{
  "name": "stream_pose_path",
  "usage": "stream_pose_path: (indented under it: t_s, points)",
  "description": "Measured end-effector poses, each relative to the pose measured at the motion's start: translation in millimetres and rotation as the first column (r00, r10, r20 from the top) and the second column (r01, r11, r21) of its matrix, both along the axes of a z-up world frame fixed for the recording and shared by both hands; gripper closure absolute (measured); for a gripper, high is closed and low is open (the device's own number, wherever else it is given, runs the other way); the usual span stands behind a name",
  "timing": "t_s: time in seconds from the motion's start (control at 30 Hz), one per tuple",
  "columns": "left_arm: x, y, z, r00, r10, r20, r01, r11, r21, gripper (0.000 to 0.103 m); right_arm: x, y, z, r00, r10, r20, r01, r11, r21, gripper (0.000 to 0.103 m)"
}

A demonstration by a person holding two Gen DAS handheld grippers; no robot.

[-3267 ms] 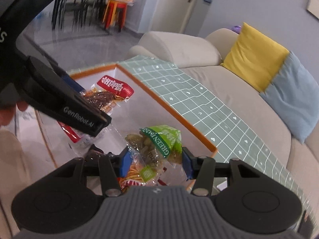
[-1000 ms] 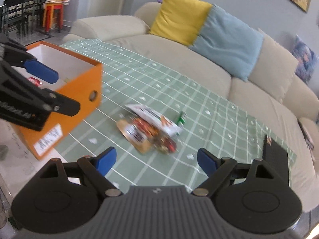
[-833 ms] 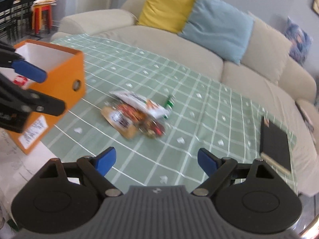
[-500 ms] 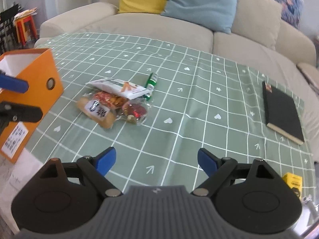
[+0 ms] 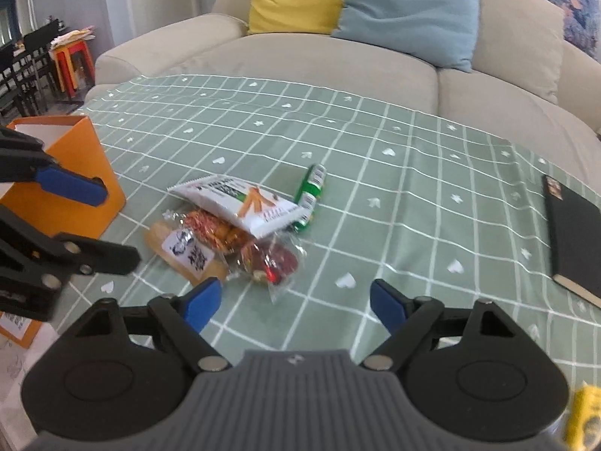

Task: Organize snacks
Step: 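Grasp the brown peanut packet with the left gripper while the right gripper grasps the clear dried-meat bag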

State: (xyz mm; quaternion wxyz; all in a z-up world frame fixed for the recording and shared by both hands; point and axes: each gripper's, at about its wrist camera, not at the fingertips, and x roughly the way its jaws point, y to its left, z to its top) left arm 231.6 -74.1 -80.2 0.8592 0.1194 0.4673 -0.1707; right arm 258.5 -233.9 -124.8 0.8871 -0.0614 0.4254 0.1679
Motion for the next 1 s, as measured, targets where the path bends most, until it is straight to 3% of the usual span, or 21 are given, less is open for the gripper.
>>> stream_pose_path:
  t_s: [0.2, 0.3, 0.37, 0.43, 0.67, 0.83, 0.97, 1.0]
  points:
    - [24.0, 4.3, -14.8, 0.994, 0.080, -0.075, -0.085, 0.995, -0.057, 0.024, 23.4, 0.2, -12.3, 1.000, -0.002, -0.013, 0.002, 0.999, 0.044, 0.030]
    - [32.8, 1.5, -21.5, 0.991, 0.095, -0.092, -0.100, 0.994, -0.052, 0.024, 30.1, -1.2, -18.7, 0.999, 0.004, -0.037, -0.001, 0.998, 0.065, 0.043]
    - [37.7, -0.4, -26.0, 0.990, 0.099, -0.101, -0.104, 0.993, -0.047, 0.024, 31.6, -3.4, -20.9, 0.998, 0.009, -0.055, -0.004, 0.996, 0.090, 0.060]
    - [43.2, -1.3, -31.1, 0.987, 0.110, -0.115, -0.117, 0.992, -0.050, 0.024, 31.9, -6.5, -20.1, 0.998, -0.001, -0.065, 0.008, 0.994, 0.110, 0.066]
    - [50.7, -4.2, -45.1, 0.979, 0.135, -0.155, -0.143, 0.989, -0.043, 0.025, 29.1, -9.8, -13.8, 0.993, -0.037, -0.111, 0.045, 0.996, 0.073, 0.069]
    - [42.1, -10.7, -52.1, 0.978, 0.089, -0.191, -0.100, 0.994, -0.046, 0.073, 23.2, -14.4, -10.5, 0.988, -0.059, -0.140, 0.065, 0.997, 0.037, 0.069]
    - [28.8, -15.6, -54.3, 0.979, 0.073, -0.189, -0.082, 0.996, -0.041, 0.091, 18.7, -20.5, -8.5, 0.983, -0.088, -0.163, 0.094, 0.995, 0.029, 0.069]
    - [25.4, -16.4, -54.3, 0.976, 0.076, -0.205, -0.087, 0.995, -0.047, 0.103, 17.0, -22.2, -8.3, 0.981, -0.095, -0.167, 0.101, 0.995, 0.024, 0.069]
